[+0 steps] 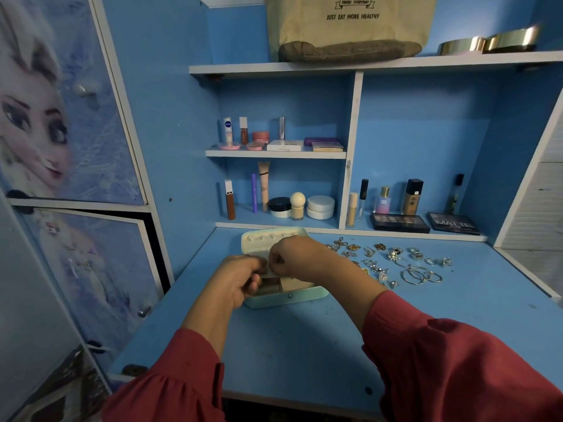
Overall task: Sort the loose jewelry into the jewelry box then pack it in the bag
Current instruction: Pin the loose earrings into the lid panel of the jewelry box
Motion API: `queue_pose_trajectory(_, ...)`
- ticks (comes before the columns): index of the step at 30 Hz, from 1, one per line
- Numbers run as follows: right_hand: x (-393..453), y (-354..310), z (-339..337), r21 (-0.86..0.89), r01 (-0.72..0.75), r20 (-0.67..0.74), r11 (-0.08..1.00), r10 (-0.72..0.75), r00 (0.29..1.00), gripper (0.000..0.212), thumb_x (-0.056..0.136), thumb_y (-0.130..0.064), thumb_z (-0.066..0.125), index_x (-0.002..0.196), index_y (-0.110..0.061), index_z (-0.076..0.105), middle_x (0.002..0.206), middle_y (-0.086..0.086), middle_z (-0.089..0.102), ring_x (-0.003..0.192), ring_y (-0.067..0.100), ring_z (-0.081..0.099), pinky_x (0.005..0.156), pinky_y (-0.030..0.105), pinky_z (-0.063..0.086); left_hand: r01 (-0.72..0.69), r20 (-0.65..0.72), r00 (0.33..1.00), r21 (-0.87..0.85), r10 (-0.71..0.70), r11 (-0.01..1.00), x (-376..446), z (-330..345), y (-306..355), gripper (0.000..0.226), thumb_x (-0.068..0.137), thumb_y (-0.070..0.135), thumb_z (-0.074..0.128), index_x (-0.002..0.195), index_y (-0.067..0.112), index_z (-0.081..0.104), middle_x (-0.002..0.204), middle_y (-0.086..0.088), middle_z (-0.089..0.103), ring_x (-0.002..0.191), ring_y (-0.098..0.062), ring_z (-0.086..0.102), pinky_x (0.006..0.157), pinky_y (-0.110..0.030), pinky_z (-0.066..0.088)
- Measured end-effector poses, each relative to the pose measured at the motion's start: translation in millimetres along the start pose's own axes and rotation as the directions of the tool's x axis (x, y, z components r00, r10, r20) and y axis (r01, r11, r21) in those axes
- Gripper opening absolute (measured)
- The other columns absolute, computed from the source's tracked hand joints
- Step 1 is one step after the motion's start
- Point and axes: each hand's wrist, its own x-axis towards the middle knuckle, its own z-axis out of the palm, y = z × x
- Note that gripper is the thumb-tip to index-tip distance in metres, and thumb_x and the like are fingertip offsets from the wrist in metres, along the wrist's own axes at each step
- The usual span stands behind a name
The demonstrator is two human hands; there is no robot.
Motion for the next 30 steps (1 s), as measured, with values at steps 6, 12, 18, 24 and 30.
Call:
queue_pose_trajectory(6, 2, -1, 1, -0.032, -0.011, 0.037, 0.999, 0.012, 0.999, 0.026, 0.094, -0.023, 0.051, 0.113, -0.013, 0.067, 0.111, 0.008, 0.066, 0.1, 0.024, 0.06, 0.08, 0.03, 0.044, -0.002, -0.015, 1.0, -0.003, 0.002, 1.0, 0, 1, 0, 0.007, 0.088, 0.002, 0.058, 0.082, 0.007, 0.06, 0.054, -0.002, 0.048, 0.031, -0.004, 0.035, 0.03, -0.012, 0.029)
queue_pose_trajectory(12, 11, -6, 3, -0.046, -0.123, 0.079, 0.991, 0.127, 0.989, 0.03, 0.094, -0.026, 0.05, 0.115, -0.011, 0.065, 0.112, 0.01, 0.065, 0.096, 0.024, 0.059, 0.081, 0.031, 0.045, -0.008, -0.039, 0.999, 0.013, 0.009, 1.0, 0, 1, -1, 0.008, 0.085, 0.0, 0.058, 0.081, 0.007, 0.061, 0.054, -0.002, 0.046, 0.031, -0.004, 0.033, 0.031, -0.013, 0.028)
queue_pose_trajectory(18, 22, -7, 7, -0.014, -0.247, 0.158, 0.969, 0.246, 0.956, 0.032, 0.093, -0.026, 0.052, 0.118, -0.009, 0.062, 0.116, 0.011, 0.062, 0.094, 0.026, 0.056, 0.088, 0.035, 0.047, -0.023, -0.053, 0.998, 0.024, 0.024, 0.999, -2, 2, 0, 0.007, 0.085, 0.0, 0.059, 0.082, 0.006, 0.062, 0.059, -0.004, 0.05, 0.031, -0.004, 0.035, 0.031, -0.013, 0.031)
queue_pose_trajectory(24, -2, 11, 22, 0.196, -0.141, -0.118, 0.97, 0.166, 0.979, 0.019, 0.091, -0.026, 0.053, 0.097, -0.018, 0.07, 0.095, 0.003, 0.067, 0.085, 0.023, 0.062, 0.073, 0.034, 0.051, -0.021, 0.003, 1.0, -0.048, 0.021, 0.999, -3, -1, -1, 0.01, 0.085, -0.005, 0.055, 0.082, 0.004, 0.059, 0.053, -0.002, 0.047, 0.031, -0.004, 0.036, 0.03, -0.013, 0.03)
queue_pose_trajectory(30, -28, 69, 10, 0.487, -0.21, -0.27, 0.848, 0.375, 0.887, 0.018, 0.097, -0.025, 0.05, 0.107, -0.022, 0.064, 0.095, -0.002, 0.064, 0.072, 0.011, 0.056, 0.064, 0.029, 0.049, 0.036, 0.153, 0.988, -0.178, -0.009, 0.983, -10, -8, 4, 0.007, 0.088, 0.002, 0.058, 0.094, 0.005, 0.059, 0.075, -0.02, 0.069, 0.032, -0.004, 0.039, 0.031, -0.013, 0.036)
